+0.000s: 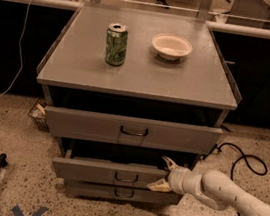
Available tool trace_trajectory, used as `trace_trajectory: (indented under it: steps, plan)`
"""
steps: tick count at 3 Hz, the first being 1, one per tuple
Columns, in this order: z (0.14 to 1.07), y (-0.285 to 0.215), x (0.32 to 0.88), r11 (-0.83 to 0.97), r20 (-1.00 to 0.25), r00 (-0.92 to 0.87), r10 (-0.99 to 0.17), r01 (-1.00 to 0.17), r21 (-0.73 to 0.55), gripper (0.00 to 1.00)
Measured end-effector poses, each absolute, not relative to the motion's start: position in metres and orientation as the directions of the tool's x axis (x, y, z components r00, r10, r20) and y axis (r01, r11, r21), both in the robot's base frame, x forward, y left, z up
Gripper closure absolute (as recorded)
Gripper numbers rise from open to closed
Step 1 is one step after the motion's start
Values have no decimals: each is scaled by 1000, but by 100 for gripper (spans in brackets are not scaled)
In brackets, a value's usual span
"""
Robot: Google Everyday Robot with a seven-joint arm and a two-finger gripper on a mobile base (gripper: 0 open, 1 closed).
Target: Open middle drawer
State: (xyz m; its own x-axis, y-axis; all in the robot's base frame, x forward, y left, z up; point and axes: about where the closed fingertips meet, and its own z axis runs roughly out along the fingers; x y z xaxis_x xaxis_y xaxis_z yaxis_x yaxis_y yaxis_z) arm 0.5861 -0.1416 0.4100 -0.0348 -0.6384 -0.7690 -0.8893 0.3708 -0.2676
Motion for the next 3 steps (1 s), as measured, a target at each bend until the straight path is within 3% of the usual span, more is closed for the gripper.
trace_trajectory:
  steps: [1,2,3]
  plan:
    - [410,-142,586,371,-769,-35,-638,-889,-268,49]
    - [412,-142,586,370,-770,-34,-637,-890,-266,80]
    - [413,-142,586,370,-770,-34,-637,-890,-266,100]
